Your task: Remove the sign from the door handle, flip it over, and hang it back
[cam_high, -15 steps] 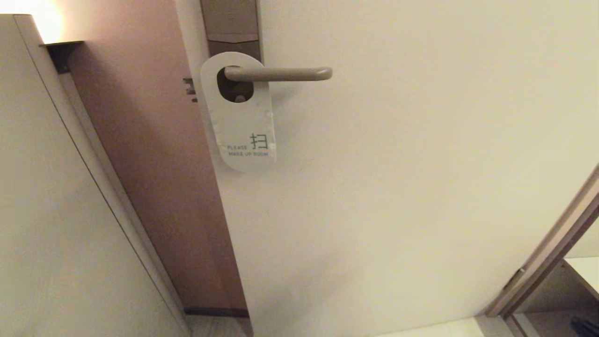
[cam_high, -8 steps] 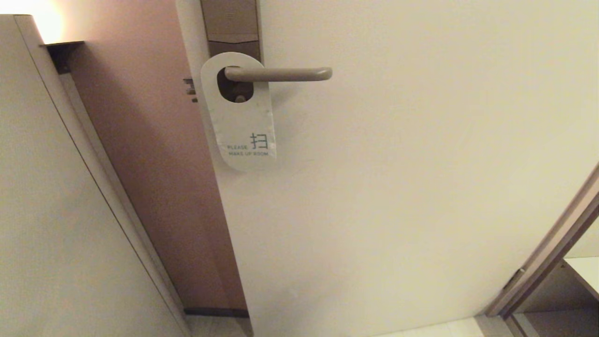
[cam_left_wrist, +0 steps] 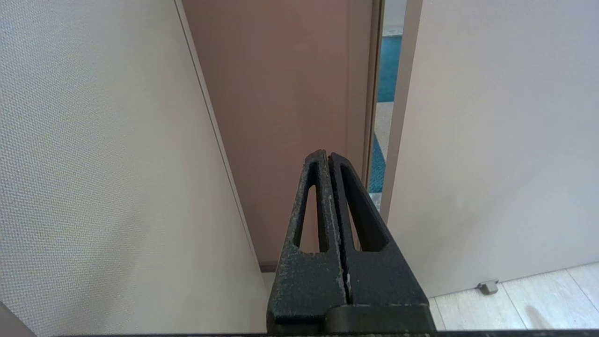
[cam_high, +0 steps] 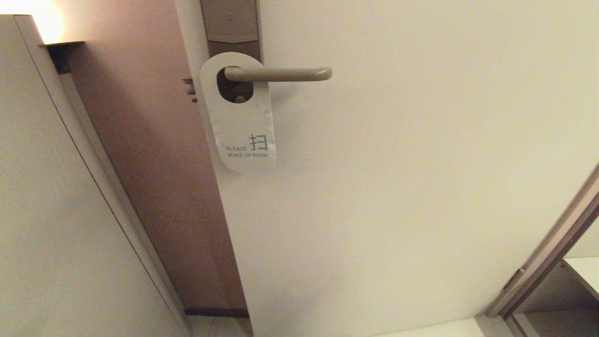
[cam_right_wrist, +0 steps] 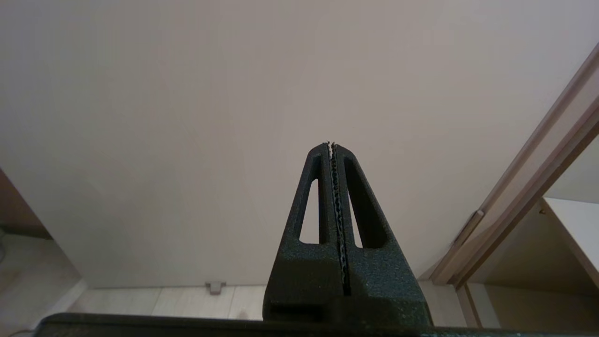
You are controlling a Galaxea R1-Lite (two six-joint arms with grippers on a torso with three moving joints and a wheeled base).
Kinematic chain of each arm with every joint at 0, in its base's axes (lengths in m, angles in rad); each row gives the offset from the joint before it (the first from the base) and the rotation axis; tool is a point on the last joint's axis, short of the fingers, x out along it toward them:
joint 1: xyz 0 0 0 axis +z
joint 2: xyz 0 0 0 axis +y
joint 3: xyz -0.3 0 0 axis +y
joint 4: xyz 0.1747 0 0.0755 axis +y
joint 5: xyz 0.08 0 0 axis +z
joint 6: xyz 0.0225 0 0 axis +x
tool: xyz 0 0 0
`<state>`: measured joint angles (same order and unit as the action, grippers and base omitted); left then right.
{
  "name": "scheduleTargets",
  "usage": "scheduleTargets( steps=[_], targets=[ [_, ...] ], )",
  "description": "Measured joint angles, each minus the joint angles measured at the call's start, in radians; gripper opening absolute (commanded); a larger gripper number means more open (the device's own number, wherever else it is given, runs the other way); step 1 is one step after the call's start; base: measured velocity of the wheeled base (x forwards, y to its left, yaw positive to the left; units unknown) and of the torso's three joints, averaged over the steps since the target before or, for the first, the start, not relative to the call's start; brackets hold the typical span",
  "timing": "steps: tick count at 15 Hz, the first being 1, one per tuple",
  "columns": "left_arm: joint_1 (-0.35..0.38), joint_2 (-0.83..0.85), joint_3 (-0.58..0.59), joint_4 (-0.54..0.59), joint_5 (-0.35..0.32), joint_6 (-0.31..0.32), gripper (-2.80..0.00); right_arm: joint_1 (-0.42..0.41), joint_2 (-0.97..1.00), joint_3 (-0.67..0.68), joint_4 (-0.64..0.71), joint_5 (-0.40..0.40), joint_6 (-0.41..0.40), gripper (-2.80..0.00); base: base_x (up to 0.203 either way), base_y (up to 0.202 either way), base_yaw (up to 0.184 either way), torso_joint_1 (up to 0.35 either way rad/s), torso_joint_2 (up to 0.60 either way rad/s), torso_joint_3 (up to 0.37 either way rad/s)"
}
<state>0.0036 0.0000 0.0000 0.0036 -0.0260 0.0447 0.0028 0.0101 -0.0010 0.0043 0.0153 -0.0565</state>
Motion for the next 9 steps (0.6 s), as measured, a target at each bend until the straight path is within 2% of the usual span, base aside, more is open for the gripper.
scheduleTargets(
  steps=[9],
  targets=[
    [0.0, 0.0, 0.0, 0.0, 0.0, 0.0, -2.8, 0.0, -0.012, 0.001, 0.0, 0.0, 0.004, -2.8, 0.0, 0.0, 0.0, 0.0, 0.0, 0.0]
  ],
)
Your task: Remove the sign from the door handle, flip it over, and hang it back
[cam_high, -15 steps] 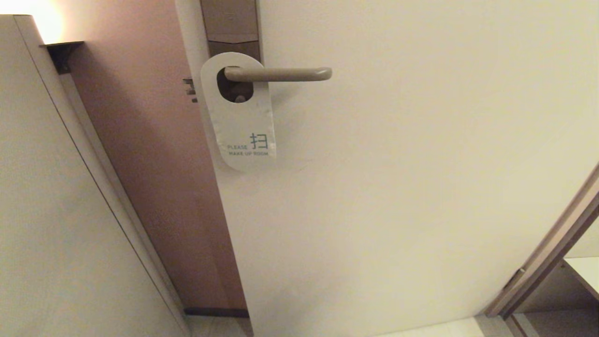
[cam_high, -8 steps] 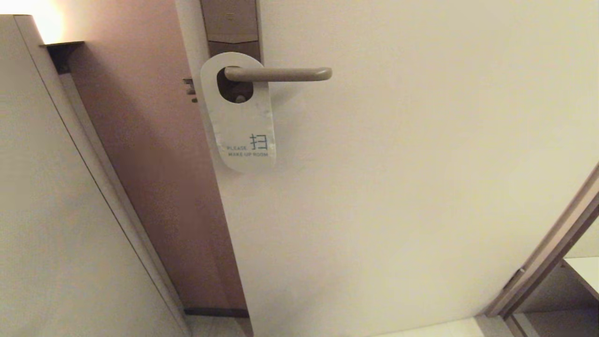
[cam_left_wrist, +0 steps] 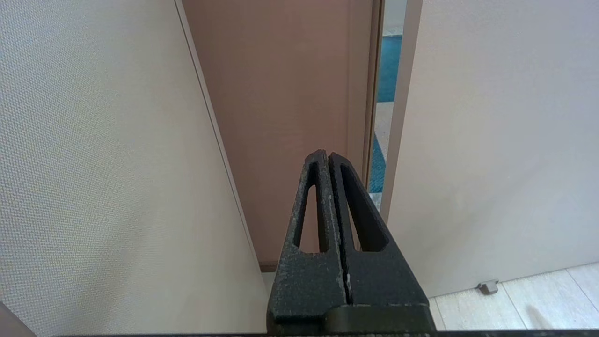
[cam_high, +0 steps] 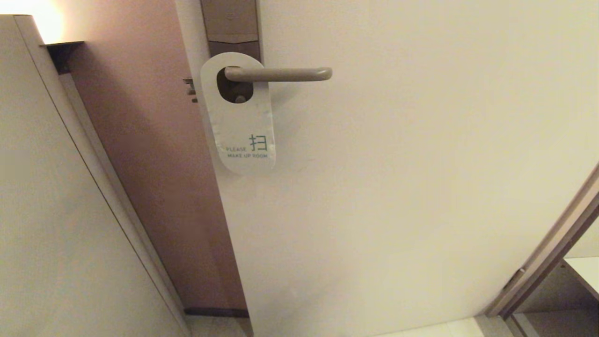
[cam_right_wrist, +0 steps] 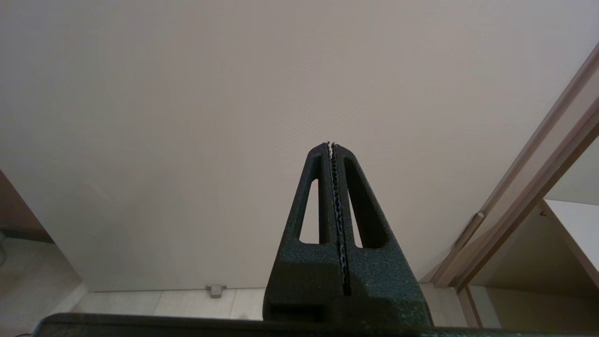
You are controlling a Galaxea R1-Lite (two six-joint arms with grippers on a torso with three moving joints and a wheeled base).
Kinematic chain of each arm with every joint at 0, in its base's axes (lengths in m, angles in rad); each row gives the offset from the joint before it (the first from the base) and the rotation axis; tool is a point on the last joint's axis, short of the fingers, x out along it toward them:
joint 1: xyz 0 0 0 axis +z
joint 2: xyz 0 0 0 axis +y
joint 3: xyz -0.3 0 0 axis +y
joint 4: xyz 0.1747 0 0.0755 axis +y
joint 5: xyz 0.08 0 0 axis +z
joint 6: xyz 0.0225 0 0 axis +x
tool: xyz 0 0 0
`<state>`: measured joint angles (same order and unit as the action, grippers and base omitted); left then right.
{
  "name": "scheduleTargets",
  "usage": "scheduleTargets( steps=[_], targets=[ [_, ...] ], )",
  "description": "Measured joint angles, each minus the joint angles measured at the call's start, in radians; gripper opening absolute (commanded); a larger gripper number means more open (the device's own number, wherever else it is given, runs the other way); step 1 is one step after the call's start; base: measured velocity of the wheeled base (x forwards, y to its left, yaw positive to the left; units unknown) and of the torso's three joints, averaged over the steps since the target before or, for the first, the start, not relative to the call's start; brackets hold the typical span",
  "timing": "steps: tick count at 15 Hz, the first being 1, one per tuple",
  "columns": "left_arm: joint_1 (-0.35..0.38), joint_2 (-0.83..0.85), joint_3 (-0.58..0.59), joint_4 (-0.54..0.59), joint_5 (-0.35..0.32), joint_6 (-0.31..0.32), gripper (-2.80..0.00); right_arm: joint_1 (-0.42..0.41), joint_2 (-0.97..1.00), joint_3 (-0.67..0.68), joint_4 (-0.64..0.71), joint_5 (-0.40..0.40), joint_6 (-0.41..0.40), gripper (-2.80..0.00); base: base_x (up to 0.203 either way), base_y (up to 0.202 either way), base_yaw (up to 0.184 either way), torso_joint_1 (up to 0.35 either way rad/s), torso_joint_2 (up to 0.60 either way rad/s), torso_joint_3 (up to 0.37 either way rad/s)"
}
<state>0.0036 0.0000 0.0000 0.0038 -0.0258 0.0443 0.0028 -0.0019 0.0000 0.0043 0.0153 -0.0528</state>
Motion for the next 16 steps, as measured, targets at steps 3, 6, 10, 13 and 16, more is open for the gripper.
scheduleTargets(
  steps=[3, 6, 10, 13, 16],
  targets=[
    [0.0, 0.0, 0.0, 0.0, 0.0, 0.0, -2.8, 0.0, 0.0, 0.0, 0.0, 0.0, 0.0, -2.8, 0.0, 0.0, 0.0, 0.0, 0.0, 0.0],
    [0.0, 0.0, 0.0, 0.001, 0.0, 0.0, -2.8, 0.0, 0.0, 0.0, 0.0, 0.0, 0.0, -2.8, 0.0, 0.0, 0.0, 0.0, 0.0, 0.0],
    [0.0, 0.0, 0.0, 0.0, 0.0, 0.0, -2.8, 0.0, 0.0, 0.0, 0.001, 0.001, 0.0, -2.8, 0.0, 0.0, 0.0, 0.0, 0.0, 0.0],
    [0.0, 0.0, 0.0, 0.0, 0.0, 0.0, -2.8, 0.0, 0.0, 0.0, 0.001, 0.001, -0.003, -2.8, 0.0, 0.0, 0.0, 0.0, 0.0, 0.0],
    [0.0, 0.0, 0.0, 0.0, 0.0, 0.0, -2.8, 0.0, 0.0, 0.0, 0.001, 0.001, -0.001, -2.8, 0.0, 0.0, 0.0, 0.0, 0.0, 0.0]
  ],
)
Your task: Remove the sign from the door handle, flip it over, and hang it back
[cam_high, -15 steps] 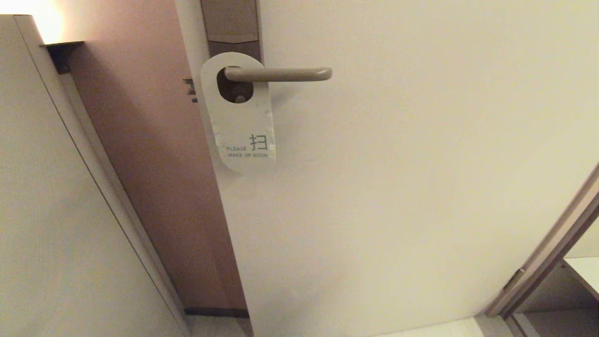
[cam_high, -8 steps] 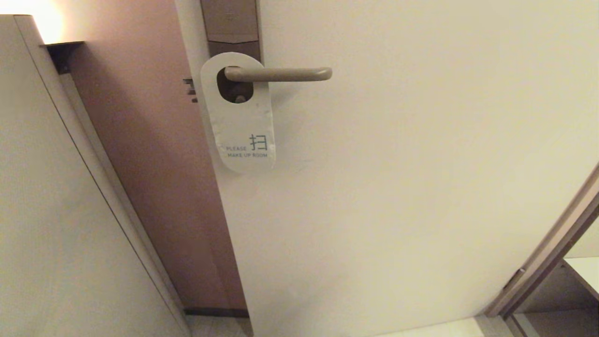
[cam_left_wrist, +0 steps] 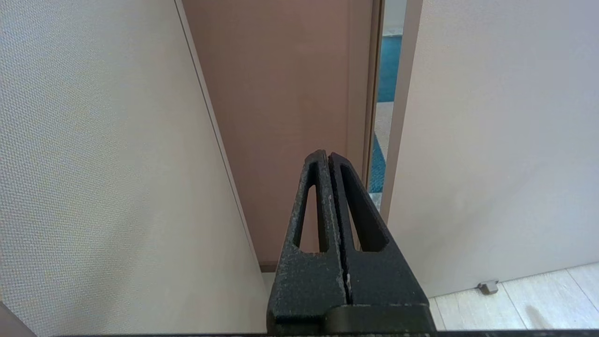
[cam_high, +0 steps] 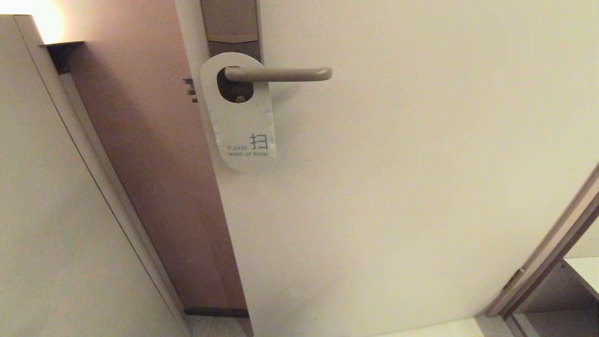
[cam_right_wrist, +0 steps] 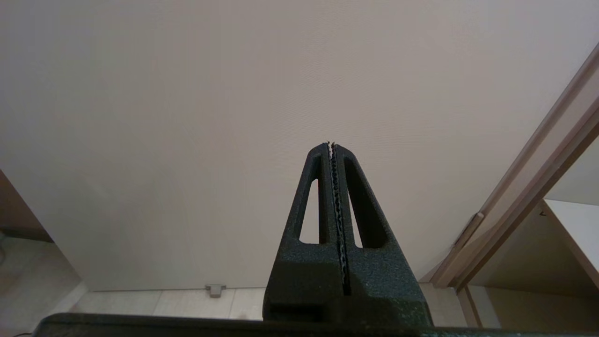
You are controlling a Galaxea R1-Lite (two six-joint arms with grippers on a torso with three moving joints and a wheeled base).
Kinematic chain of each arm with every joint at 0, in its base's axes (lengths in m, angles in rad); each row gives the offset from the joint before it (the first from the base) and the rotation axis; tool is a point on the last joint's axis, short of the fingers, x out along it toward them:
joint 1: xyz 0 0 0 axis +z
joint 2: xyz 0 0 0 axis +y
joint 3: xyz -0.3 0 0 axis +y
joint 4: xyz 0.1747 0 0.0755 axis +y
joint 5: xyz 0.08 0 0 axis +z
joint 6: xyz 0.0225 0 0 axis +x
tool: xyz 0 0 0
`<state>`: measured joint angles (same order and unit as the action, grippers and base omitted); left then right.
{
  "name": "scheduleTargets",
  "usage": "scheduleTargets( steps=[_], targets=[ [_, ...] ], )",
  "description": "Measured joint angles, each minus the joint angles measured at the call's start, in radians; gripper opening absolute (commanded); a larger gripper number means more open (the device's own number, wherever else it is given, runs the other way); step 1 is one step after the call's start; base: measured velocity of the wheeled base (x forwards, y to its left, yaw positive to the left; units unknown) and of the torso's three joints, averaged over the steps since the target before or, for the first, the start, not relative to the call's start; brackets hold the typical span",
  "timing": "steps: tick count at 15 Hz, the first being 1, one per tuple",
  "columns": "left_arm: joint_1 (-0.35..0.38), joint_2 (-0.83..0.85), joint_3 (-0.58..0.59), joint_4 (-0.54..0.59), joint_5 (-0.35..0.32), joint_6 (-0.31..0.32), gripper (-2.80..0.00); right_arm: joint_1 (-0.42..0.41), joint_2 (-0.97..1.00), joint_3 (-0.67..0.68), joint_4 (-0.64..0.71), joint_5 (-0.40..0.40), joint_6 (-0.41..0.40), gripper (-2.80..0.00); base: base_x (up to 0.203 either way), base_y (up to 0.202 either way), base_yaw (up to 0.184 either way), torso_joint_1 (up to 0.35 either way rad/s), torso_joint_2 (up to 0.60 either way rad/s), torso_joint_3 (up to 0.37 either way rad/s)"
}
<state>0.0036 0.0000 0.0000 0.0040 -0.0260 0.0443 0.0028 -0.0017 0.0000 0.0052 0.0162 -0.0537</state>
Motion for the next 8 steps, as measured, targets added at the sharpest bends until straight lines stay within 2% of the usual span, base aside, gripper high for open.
scheduleTargets(
  steps=[8],
  targets=[
    [0.0, 0.0, 0.0, 0.0, 0.0, 0.0, -2.8, 0.0, 0.0, 0.0, -0.001, -0.003, 0.01, -2.8, 0.0, 0.0, 0.0, 0.0, 0.0, 0.0]
  ],
)
